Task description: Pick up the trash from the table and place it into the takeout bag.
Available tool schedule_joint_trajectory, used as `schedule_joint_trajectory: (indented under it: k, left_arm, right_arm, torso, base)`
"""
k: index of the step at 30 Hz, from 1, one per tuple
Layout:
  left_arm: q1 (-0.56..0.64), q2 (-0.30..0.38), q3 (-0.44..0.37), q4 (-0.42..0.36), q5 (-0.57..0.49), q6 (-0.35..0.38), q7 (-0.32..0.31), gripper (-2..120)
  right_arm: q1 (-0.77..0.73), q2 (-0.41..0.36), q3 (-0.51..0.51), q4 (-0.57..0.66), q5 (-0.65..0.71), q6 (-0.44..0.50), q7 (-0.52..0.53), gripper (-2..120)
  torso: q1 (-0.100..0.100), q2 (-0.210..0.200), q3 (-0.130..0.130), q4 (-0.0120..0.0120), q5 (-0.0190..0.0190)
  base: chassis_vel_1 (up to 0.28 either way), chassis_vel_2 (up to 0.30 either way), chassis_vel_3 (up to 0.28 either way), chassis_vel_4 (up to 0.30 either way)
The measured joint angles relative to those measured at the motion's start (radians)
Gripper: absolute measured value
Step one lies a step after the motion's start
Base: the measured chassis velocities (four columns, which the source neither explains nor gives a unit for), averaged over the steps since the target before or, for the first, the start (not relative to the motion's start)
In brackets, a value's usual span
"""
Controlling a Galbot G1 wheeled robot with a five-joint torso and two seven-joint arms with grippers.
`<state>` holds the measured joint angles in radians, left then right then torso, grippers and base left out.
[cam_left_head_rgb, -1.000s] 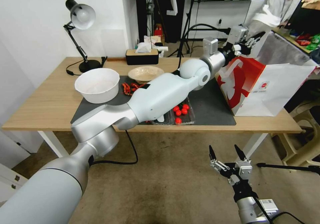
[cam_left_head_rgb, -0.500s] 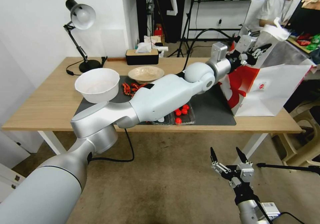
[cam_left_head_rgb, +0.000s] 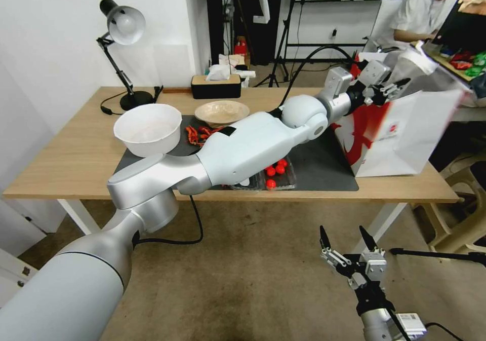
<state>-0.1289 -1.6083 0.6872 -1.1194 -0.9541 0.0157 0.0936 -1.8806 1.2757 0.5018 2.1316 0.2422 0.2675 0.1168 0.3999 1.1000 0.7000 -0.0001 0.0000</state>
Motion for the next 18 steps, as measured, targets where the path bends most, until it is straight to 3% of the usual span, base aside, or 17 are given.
schedule_joint_trajectory:
  k: [13, 18]
  left_arm:
    - [0.020, 0.011, -0.044, -0.018, 0.002, 0.007, -0.061, 98]
    - [0.042, 0.052, -0.069, -0.066, 0.011, 0.008, -0.085, 100]
  right_arm:
    - [-0.001, 0.004, -0.003, 0.006, -0.003, 0.002, 0.000, 100]
    - [-0.006, -0.001, -0.003, 0.013, -0.003, 0.003, 0.000, 100]
  torso:
    - [0.000, 0.000, 0.000, -0.0001, 0.0000]
    - [0.000, 0.000, 0.000, -0.0001, 0.0000]
  base:
    - [0.000, 0.000, 0.000, 0.000]
    - [0.000, 0.000, 0.000, 0.000]
